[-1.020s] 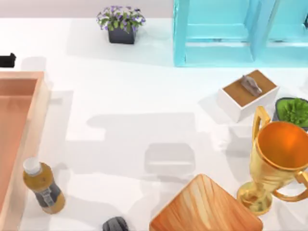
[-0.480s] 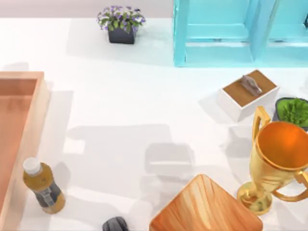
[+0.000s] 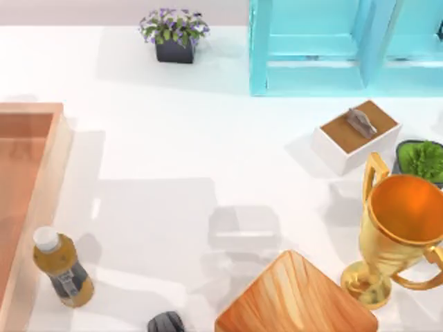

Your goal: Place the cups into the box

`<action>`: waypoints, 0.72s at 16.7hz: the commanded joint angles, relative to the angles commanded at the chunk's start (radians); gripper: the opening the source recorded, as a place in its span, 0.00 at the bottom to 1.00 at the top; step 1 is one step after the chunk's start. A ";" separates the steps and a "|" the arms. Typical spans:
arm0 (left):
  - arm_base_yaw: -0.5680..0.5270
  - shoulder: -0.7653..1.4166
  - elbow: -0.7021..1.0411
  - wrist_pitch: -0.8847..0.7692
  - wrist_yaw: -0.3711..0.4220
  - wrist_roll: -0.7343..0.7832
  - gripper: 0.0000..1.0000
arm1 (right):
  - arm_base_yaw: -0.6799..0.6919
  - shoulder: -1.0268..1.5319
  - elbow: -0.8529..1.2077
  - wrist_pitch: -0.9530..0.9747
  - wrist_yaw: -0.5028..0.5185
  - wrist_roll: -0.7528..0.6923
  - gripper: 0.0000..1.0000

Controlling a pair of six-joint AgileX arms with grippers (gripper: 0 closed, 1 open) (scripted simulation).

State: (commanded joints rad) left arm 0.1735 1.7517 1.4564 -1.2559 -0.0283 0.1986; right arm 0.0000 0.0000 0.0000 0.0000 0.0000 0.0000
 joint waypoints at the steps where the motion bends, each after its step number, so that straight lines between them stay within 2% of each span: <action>1: 0.002 0.001 -0.014 0.015 0.000 0.002 0.00 | 0.000 0.000 0.000 0.000 0.000 0.000 1.00; 8: 0.019 0.012 -0.113 0.125 0.001 0.017 0.00 | 0.000 0.000 0.000 0.000 0.000 0.000 1.00; 12: 0.020 0.014 -0.117 0.130 0.002 0.019 0.00 | 0.000 0.000 0.000 0.000 0.000 0.000 1.00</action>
State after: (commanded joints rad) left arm 0.1938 1.7658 1.3389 -1.1263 -0.0267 0.2174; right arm 0.0000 0.0000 0.0000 0.0000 0.0000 0.0000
